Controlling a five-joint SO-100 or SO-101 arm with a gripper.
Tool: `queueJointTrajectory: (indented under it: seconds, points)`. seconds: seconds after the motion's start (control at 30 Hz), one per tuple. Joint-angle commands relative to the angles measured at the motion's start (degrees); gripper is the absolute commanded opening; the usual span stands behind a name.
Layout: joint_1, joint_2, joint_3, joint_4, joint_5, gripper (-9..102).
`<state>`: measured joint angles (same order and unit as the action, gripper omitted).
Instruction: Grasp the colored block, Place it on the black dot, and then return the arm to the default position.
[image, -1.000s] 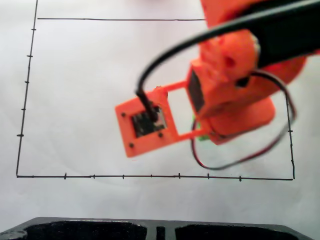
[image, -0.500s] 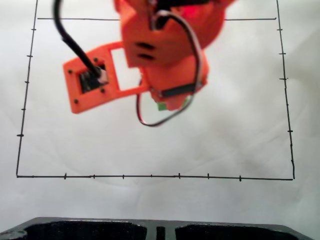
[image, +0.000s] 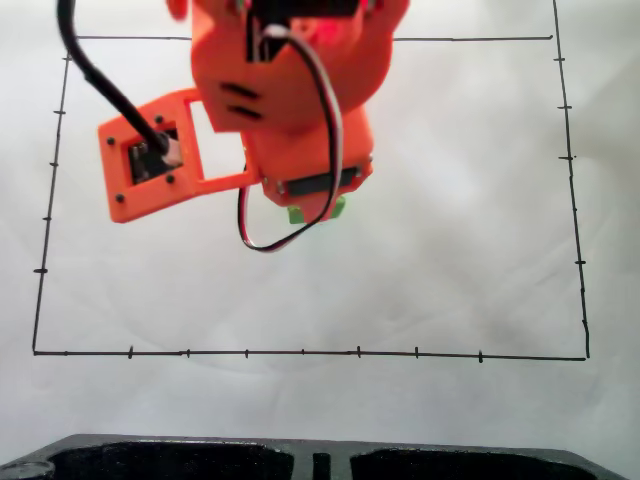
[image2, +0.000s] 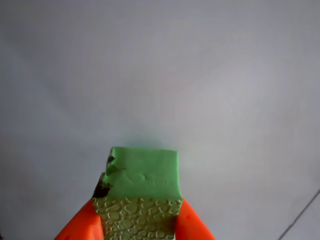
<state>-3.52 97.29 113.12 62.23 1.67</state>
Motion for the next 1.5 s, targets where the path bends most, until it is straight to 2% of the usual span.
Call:
queueJointTrajectory:
  seconds: [0.0, 0.2, 0.47, 0.67, 0.9, 1.2, 1.47]
  points:
    - [0.4, 0.2, 0.4, -0.9, -0.5, 9]
    - [-0.2, -0.4, 1.8, -1.5, -0.3, 9]
    - [0.1, 1.1, 2.6, -0.5, -0.6, 24]
    - [0.3, 6.2, 2.6, 3.2, -1.9, 35]
    - [0.9, 17.3, 2.9, 10.3, -3.4, 39]
    - [4.0, 37.7, 8.4, 15.6, -6.2, 40]
    - [7.3, 55.5, 19.2, 14.6, -11.7, 30]
